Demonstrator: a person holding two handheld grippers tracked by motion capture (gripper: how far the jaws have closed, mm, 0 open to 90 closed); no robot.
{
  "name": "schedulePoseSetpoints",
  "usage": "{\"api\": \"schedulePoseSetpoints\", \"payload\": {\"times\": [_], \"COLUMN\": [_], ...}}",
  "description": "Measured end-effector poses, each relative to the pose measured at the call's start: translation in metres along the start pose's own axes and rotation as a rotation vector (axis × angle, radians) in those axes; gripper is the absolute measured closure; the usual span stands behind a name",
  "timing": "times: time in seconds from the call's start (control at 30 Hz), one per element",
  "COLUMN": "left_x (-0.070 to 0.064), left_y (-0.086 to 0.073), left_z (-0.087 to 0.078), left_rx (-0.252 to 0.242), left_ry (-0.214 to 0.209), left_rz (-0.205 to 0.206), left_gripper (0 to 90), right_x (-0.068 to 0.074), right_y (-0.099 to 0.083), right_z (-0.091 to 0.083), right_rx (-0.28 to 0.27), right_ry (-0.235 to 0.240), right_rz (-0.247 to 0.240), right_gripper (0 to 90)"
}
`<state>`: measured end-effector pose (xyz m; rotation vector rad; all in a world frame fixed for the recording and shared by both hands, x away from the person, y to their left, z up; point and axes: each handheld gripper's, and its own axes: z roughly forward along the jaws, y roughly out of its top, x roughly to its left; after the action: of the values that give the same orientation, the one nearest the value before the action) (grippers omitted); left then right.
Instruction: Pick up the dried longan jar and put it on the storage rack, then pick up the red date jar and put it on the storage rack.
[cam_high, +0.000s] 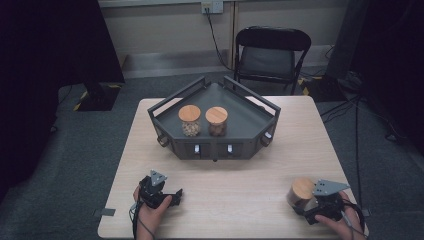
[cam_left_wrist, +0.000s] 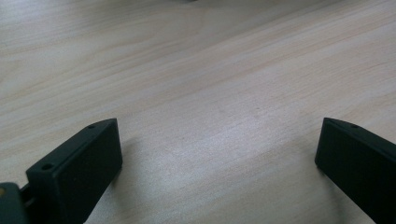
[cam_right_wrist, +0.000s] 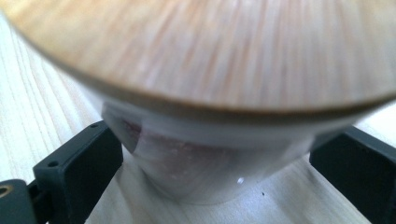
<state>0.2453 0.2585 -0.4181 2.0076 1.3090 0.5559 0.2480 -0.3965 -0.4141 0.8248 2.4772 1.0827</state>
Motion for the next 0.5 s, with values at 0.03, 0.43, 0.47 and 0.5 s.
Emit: {"api": "schedulePoseSetpoints", "payload": {"times": [0.03, 0.43, 0.47, 0.5], "left_x": [0.0, 0.0, 0.0, 0.0], "left_y": [0.0, 0.0, 0.0, 0.0], "left_z": [0.0, 0.0, 0.0, 0.0], "left_rx": [0.0, 0.0, 0.0, 0.0], "left_ry": [0.0, 0.0, 0.0, 0.0], "left_rz": [0.0, 0.0, 0.0, 0.0], "left_gripper": [0.3, 0.3, 0.3, 0.3], "right_x": [0.0001, 0.0009, 0.0006, 0.0005], "right_y": [-0.0001, -0.0031, -0.0032, -0.0037], "right_z": [0.0, 0.0006, 0.0007, 0.0008], "right_rx": [-0.002, -0.036, -0.038, -0.043], "right_ry": [0.0, -0.004, -0.002, 0.0], "right_rz": [0.0, 0.012, 0.014, 0.018], "right_gripper": [1.8, 3.9, 3.9, 4.2]}}
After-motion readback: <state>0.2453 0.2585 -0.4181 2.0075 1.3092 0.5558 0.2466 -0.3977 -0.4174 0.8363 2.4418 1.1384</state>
